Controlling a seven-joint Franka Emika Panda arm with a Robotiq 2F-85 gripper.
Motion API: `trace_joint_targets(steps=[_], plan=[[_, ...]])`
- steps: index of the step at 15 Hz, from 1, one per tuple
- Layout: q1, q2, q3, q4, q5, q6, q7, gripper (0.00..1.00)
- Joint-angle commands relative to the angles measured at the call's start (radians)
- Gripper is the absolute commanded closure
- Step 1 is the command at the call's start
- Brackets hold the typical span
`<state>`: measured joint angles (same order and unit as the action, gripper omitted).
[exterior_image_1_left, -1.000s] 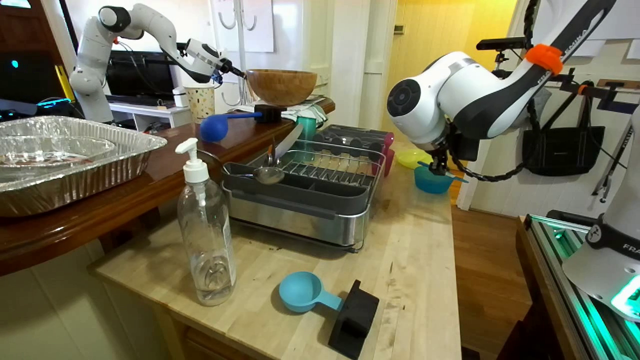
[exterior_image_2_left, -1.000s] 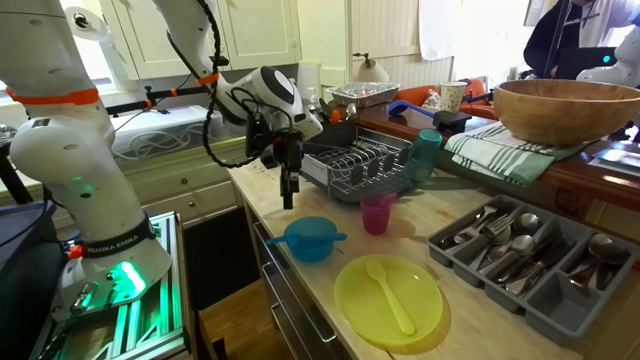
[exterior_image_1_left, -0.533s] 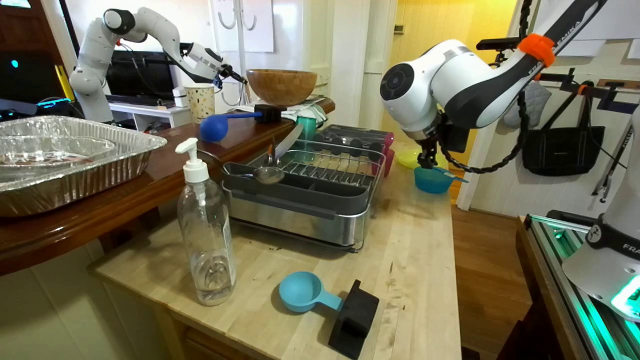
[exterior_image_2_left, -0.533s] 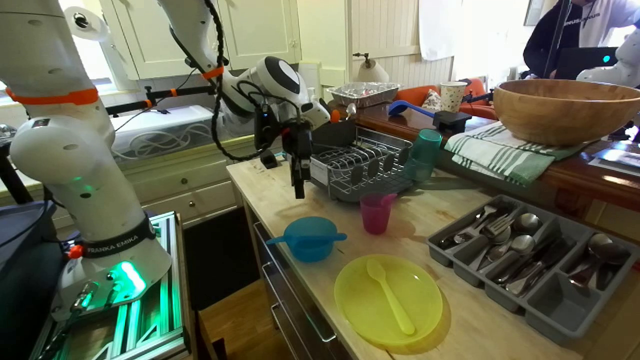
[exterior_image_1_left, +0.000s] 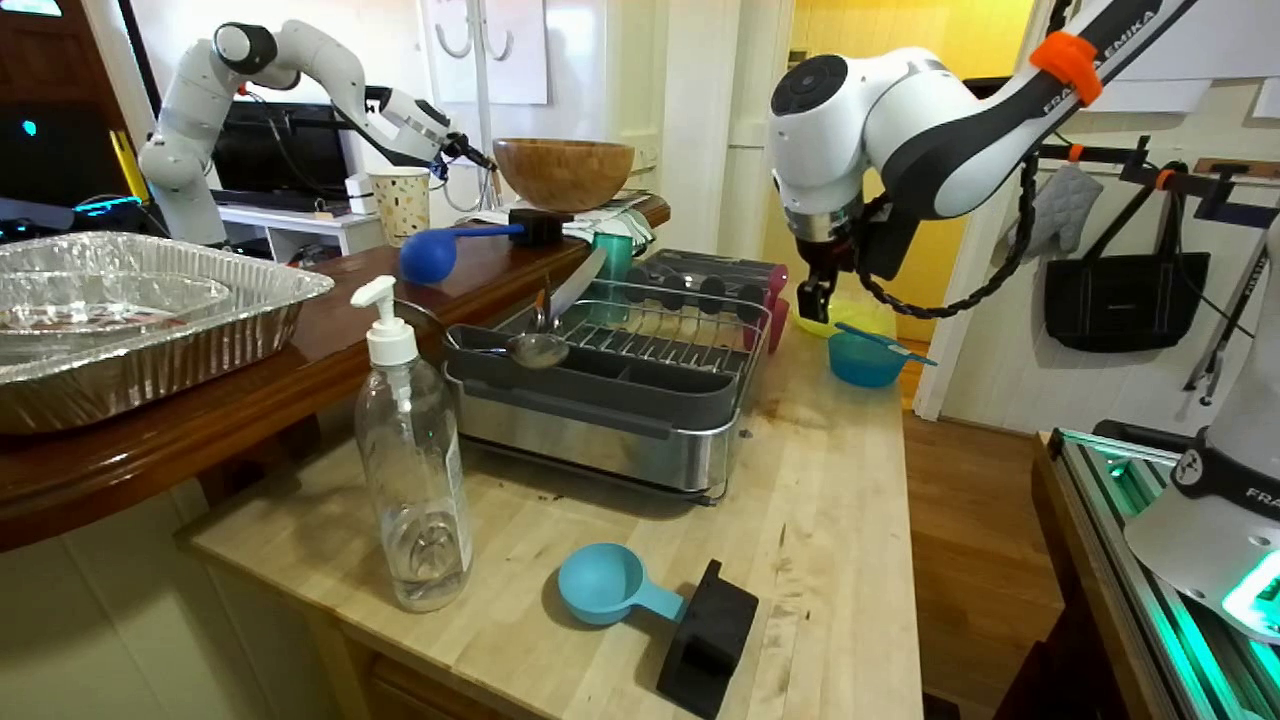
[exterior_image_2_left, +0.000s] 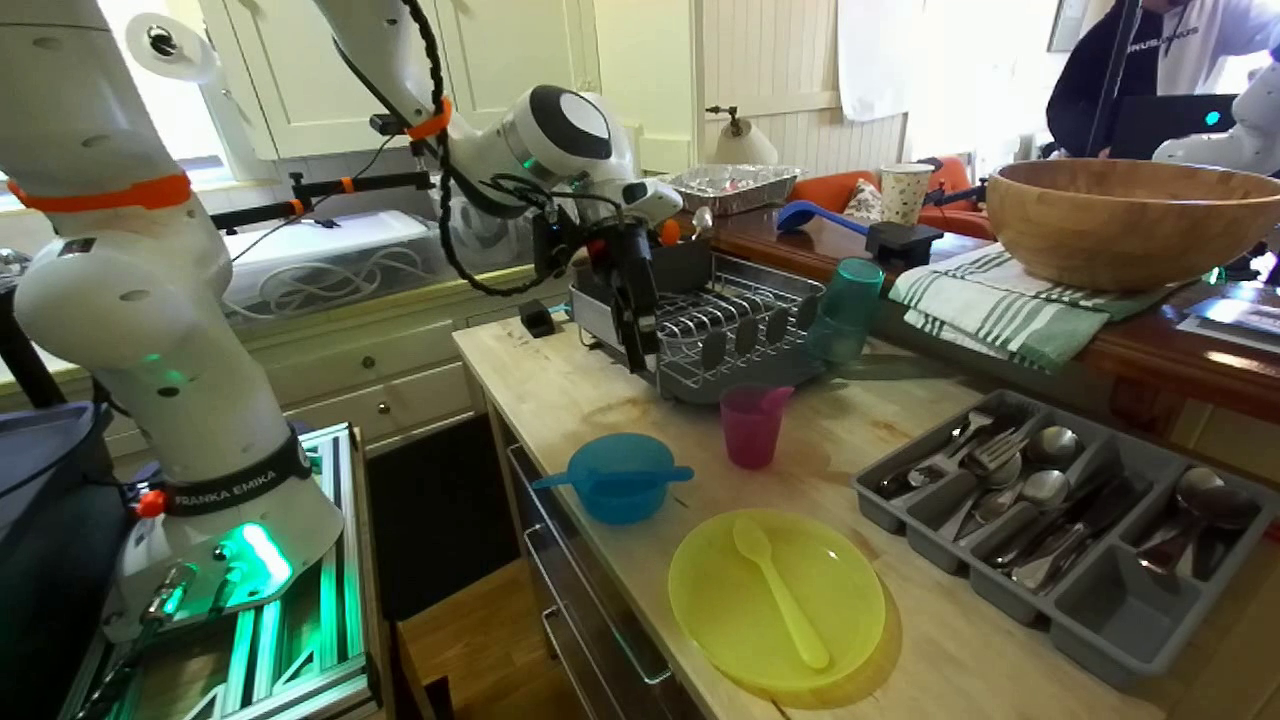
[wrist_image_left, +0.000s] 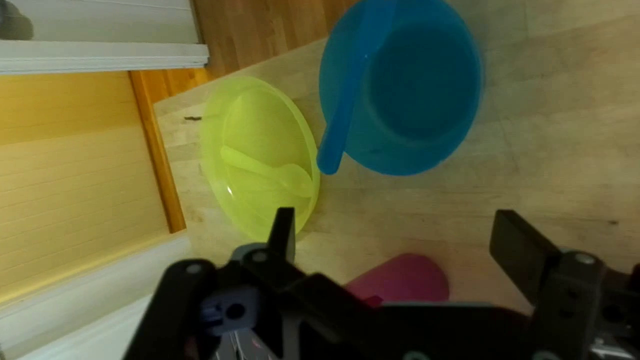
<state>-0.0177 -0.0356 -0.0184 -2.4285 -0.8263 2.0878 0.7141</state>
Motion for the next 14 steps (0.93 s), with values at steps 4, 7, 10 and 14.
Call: trace_joint_targets(steps=[4,7,10,14], plan=[[-0.058,-0.082,-0.062,-0.059,0.143,0.242,-0.1,0.0],[-0.083,-0.115,-0.083,-0.088,0.22,0.319,-0.152,0.0],[-0.11,-0.152,-0.096,-0.108,0.285,0.355,-0.193,0.0],[-0.156,-0.184,-0.094,-0.096,0.278,0.341,-0.187,0.0]])
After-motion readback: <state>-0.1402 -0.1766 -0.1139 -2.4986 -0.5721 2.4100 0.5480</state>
